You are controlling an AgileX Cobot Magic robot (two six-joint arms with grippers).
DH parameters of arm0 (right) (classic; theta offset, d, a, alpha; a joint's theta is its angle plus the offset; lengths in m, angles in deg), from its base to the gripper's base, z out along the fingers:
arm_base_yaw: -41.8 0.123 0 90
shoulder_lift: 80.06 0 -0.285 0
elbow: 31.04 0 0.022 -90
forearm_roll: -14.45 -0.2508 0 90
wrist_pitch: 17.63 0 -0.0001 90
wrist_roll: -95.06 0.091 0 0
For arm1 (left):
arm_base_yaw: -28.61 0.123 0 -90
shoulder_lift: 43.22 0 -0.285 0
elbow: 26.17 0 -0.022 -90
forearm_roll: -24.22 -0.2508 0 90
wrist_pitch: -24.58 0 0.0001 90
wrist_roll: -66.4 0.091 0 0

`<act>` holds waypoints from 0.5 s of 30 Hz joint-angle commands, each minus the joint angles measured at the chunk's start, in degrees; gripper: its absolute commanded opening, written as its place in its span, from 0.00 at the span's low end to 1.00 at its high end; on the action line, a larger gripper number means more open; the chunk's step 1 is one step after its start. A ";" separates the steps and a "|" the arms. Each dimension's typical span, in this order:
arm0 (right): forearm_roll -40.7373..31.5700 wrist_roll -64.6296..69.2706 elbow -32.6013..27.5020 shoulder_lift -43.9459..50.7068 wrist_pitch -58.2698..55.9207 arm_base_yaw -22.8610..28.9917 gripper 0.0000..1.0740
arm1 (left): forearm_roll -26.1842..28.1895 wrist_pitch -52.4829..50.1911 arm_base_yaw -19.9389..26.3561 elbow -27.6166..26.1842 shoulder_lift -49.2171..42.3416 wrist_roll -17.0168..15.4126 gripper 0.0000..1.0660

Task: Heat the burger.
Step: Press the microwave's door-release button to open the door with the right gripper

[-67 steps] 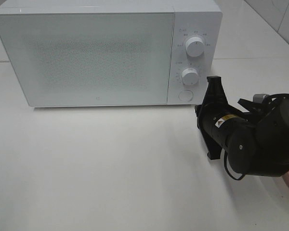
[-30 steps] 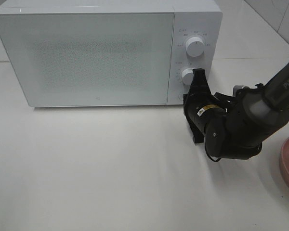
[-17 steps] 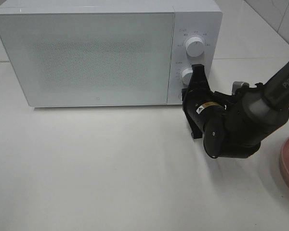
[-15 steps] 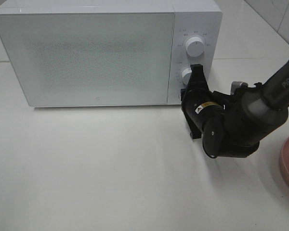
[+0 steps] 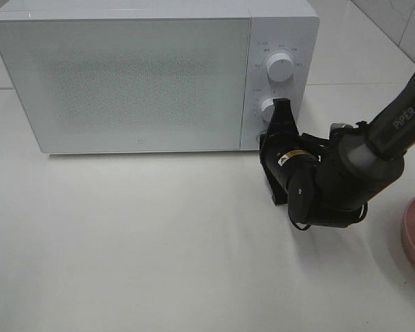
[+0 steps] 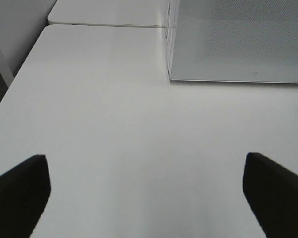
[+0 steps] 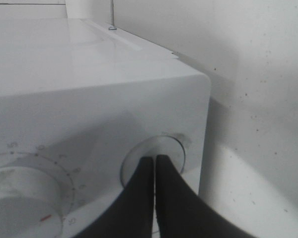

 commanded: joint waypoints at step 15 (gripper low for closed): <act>-2.64 -2.01 3.38 -1.49 6.65 -0.34 0.00 | 0.11 -0.52 -0.17 0.23 -1.03 0.00 0.92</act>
